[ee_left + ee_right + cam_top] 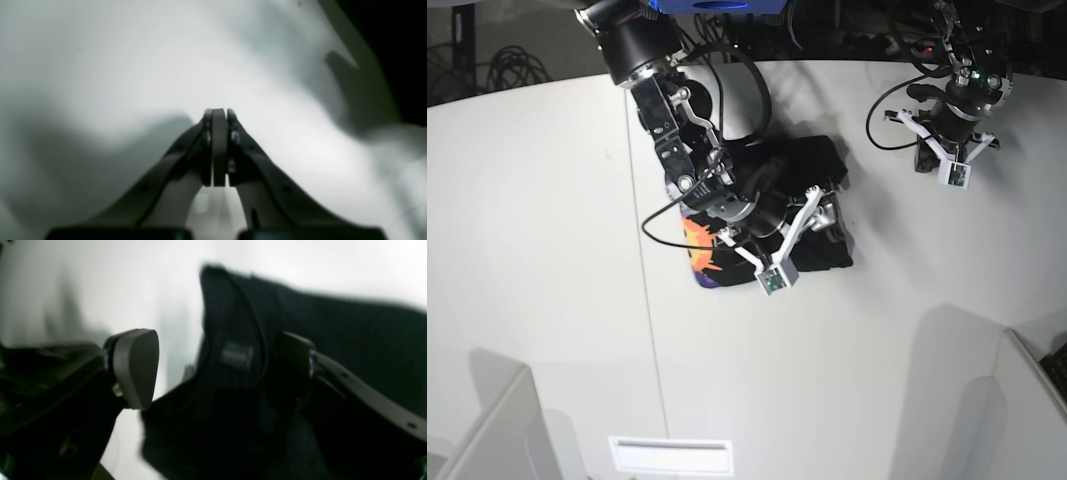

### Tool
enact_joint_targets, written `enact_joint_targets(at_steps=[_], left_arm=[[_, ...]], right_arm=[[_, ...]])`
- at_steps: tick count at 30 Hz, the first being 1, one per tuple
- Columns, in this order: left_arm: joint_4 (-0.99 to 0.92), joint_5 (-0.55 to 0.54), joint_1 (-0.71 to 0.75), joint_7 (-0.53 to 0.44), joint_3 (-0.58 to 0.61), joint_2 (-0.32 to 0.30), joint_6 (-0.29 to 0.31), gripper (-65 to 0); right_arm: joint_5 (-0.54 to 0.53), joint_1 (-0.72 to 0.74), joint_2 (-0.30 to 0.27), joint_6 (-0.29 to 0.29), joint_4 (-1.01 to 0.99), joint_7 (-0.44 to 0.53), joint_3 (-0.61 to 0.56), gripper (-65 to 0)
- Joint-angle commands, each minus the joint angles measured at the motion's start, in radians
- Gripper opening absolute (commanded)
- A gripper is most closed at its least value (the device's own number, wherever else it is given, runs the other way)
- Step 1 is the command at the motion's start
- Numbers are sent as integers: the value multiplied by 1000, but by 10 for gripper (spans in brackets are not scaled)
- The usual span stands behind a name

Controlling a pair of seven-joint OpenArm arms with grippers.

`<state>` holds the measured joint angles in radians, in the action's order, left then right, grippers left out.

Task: Fold the T-shirt properly
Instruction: 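Press the folded stack with the right gripper while lifting the left gripper away, then grasp the folded shirt's edge with the left gripper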

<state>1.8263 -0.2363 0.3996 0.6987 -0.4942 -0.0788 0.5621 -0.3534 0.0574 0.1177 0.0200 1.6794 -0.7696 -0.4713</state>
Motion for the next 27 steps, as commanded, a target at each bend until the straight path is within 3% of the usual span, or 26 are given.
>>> enact_joint_targets(at_steps=[1,5,6,8,9,11,12,20,24,27], left_arm=[[19,-58,-3,-24,-2,-16,6,-650],[20,-255,38,-24,-2,-91,5,-650],[26,-298,46,-24,-2,-105,5,-650],[56,-351,69,-24,4,-120,2,-650],[77,-360,75,-24,9,-120,2,-650],[117,-371,75,-24,10,-112,2,-650],[125,-375,69,-24,10,-105,2,-650],[120,-375,-44,-24,10,-22,2,-640],[68,-375,-110,-15,12,6,2,-314],[22,-377,-167,103,9,17,2,-114]], right_arm=[[-9,5,9,7,54,20,1,-149],[-9,-31,-36,7,170,20,6,-156],[-9,-44,-49,7,187,22,18,-183],[-9,-74,-71,8,206,25,62,-308],[-9,-86,-74,8,207,28,82,-386],[-9,-104,-85,16,207,28,148,-600],[-9,-109,-85,16,207,25,179,-650],[-9,-163,-86,18,209,22,386,-650],[-9,-184,-109,18,209,22,418,-650],[-9,-195,-118,18,209,22,421,-650]])
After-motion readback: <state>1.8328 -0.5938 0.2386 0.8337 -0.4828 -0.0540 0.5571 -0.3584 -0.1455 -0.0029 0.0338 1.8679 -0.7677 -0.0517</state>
